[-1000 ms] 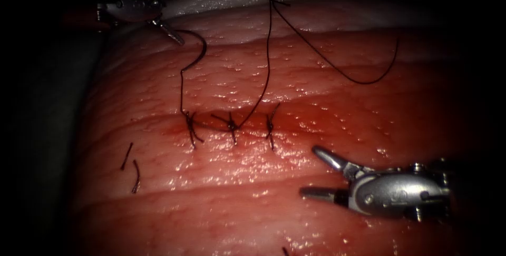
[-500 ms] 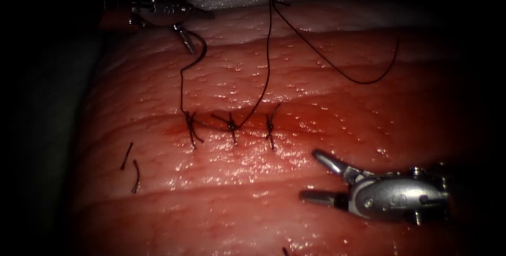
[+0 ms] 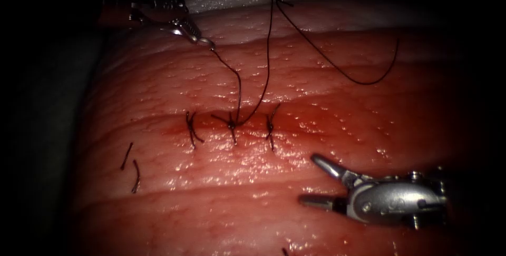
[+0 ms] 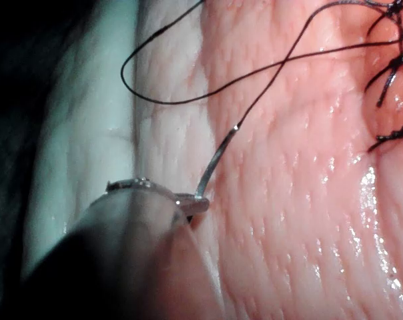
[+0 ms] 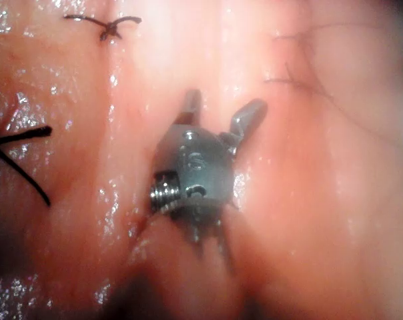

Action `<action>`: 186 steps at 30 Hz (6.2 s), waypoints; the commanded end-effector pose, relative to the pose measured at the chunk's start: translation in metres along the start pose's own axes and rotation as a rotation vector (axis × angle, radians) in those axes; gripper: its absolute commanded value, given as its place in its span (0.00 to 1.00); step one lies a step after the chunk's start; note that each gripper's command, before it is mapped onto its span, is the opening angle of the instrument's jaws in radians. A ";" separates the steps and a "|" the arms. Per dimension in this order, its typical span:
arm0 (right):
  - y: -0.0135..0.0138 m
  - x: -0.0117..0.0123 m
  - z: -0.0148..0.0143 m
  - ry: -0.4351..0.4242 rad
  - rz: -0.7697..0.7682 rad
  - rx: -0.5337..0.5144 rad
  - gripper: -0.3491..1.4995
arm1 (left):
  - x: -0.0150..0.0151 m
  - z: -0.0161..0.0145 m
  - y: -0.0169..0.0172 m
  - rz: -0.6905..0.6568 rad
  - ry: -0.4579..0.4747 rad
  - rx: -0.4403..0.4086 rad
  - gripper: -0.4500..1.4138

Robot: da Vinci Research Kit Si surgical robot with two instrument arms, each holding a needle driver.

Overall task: Wound Closure
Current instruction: Pick up the needle near the tip with the left end-effector, then pass over the needle to the right hand, then pass the needle back to the left to regrasp, then hand the needle back to the right hand.

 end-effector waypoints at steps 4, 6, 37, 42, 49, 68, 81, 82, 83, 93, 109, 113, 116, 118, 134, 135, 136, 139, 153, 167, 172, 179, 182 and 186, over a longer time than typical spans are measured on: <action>-0.0010 0.0009 -0.0001 0.033 0.171 -0.025 0.62 | 0.0023 -0.0014 0.0009 -0.123 0.157 0.164 0.00; -0.0011 0.0022 -0.0009 0.084 0.300 -0.084 0.54 | 0.0036 -0.0021 0.0026 -0.180 0.231 0.254 0.00; 0.0090 0.0049 0.0059 0.176 0.761 -0.412 0.77 | 0.0194 -0.0005 0.0174 -0.440 0.826 0.460 0.00; 0.0093 0.0051 0.0069 0.178 0.768 -0.408 0.77 | 0.0199 -0.0001 0.0184 -0.436 0.851 0.444 0.00; 0.0095 0.0053 0.0074 0.159 0.700 -0.408 0.73 | 0.0206 -0.0003 0.0194 -0.428 0.867 0.434 0.00; 0.0093 0.0056 0.0080 0.160 0.656 -0.376 0.00 | 0.0218 -0.0005 0.0211 -0.411 0.879 0.420 0.00; 0.0095 0.0052 0.0078 0.050 0.653 -0.326 0.00 | 0.0230 -0.0013 0.0226 -0.443 0.894 0.398 0.63; 0.0096 0.0051 0.0077 0.030 0.630 -0.318 0.00 | 0.0230 -0.0014 0.0228 -0.442 0.895 0.396 0.68; 0.0096 0.0051 0.0075 0.022 0.619 -0.305 0.00 | 0.0231 -0.0015 0.0230 -0.447 0.897 0.393 0.73; 0.0090 0.0059 0.0064 0.024 0.567 -0.199 0.00 | 0.0216 -0.0010 0.0219 -0.590 0.891 0.254 0.68; 0.0085 0.0069 0.0069 0.038 0.467 -0.158 0.00 | 0.0211 0.0016 0.0217 -0.553 0.609 0.022 0.39; 0.0083 0.0072 0.0070 0.035 0.463 -0.152 0.00 | 0.0210 0.0012 0.0214 -0.548 0.606 0.014 0.38; 0.0081 0.0073 0.0071 0.036 0.462 -0.148 0.00 | 0.0210 0.0012 0.0212 -0.576 0.601 0.001 0.19; 0.0080 0.0073 0.0072 0.038 0.456 -0.147 0.00 | 0.0210 0.0013 0.0211 -0.571 0.596 -0.015 0.00; 0.0084 0.0076 0.0071 0.048 0.466 -0.106 0.74 | 0.0202 0.0020 0.0198 -0.833 0.659 -0.340 0.00; 0.0085 0.0075 0.0072 0.049 0.467 -0.099 0.83 | 0.0201 0.0020 0.0198 -0.833 0.663 -0.347 0.00; 0.0086 0.0074 0.0071 0.050 0.468 -0.093 0.86 | 0.0201 0.0020 0.0198 -0.834 0.666 -0.353 0.00; 0.0088 0.0070 0.0070 0.065 0.471 -0.068 0.91 | 0.0201 0.0019 0.0198 -0.843 0.678 -0.365 0.00; 0.0082 0.0069 0.0063 0.075 0.469 -0.035 0.32 | 0.0205 0.0011 0.0203 -0.862 0.717 -0.391 0.00; 0.0084 0.0077 0.0061 0.088 0.474 -0.039 0.32 | 0.0203 0.0012 0.0206 -0.847 0.717 -0.402 0.00; 0.0084 0.0077 0.0061 0.090 0.475 -0.041 0.25 | 0.0202 0.0012 0.0207 -0.843 0.717 -0.406 0.00; 0.0084 0.0078 0.0066 0.092 0.476 -0.049 0.00 | 0.0202 0.0014 0.0212 -0.839 0.716 -0.411 0.00; 0.0088 0.0078 0.0068 0.094 0.510 -0.066 0.00 | 0.0201 0.0014 0.0214 -0.830 0.716 -0.410 0.00; 0.0096 0.0075 0.0068 0.076 0.515 -0.087 0.00 | 0.0202 0.0014 0.0217 -0.817 0.703 -0.388 0.00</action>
